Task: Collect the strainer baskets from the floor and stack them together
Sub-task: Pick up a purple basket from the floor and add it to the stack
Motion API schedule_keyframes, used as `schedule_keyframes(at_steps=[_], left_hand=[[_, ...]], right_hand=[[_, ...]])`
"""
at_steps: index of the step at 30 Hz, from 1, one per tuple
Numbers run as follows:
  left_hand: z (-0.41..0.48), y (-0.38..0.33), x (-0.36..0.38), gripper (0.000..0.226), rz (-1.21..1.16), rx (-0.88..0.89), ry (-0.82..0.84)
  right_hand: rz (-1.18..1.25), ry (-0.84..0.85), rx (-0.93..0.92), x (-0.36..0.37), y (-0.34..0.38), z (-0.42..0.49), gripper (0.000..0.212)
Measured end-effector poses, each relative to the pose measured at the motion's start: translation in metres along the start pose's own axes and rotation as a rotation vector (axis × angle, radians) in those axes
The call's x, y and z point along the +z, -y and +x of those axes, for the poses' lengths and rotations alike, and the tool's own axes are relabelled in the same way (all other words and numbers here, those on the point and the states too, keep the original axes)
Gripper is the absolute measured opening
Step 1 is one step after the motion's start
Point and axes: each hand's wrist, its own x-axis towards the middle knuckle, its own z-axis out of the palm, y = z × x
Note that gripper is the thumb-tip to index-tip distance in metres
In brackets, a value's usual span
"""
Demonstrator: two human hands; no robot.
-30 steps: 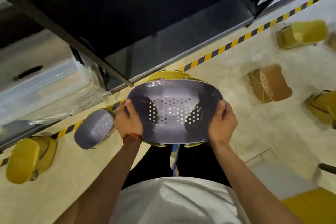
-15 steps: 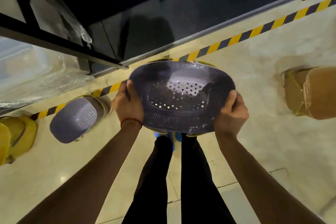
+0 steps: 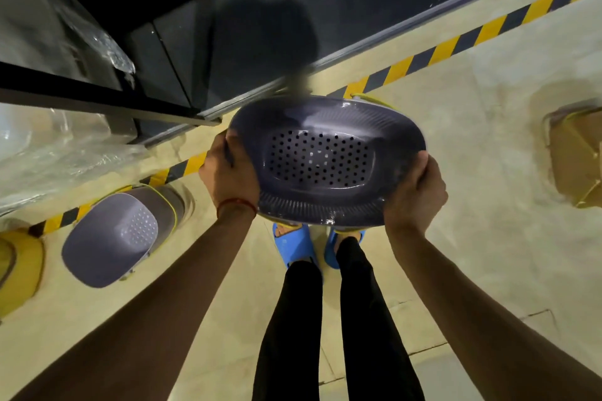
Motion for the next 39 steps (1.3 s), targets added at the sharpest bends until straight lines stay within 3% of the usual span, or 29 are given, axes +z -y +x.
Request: schedule_keyframes(at_steps=[13, 18, 23, 28, 35, 39], left_hand=[[0.009, 0.044, 0.049, 0.035, -0.025, 0.057, 0.001], [0.006, 0.033, 0.035, 0.034, -0.040, 0.018, 0.149], [-0.014, 0.019, -0.003, 0.036, 0.025, 0.017, 0.277], [-0.052, -0.002, -0.068, 0.045, 0.166, 0.188, 0.341], [-0.115, -0.019, -0.162, 0.045, 0.449, 0.375, 0.387], [-0.151, -0.028, -0.204, 0.046, 0.562, 0.433, 0.312]], right_hand=[[0.026, -0.051, -0.010, 0.044, -0.045, 0.010, 0.043], [-0.044, 0.088, 0.057, 0.032, -0.029, 0.004, 0.041], [-0.154, 0.233, 0.101, -0.012, -0.002, -0.023, 0.019], [-0.357, 0.323, -0.084, -0.075, 0.031, -0.061, 0.038], [-0.530, 0.423, -0.508, -0.159, 0.062, -0.108, 0.034], [-0.650, 0.515, -0.728, -0.202, 0.083, -0.124, 0.040]])
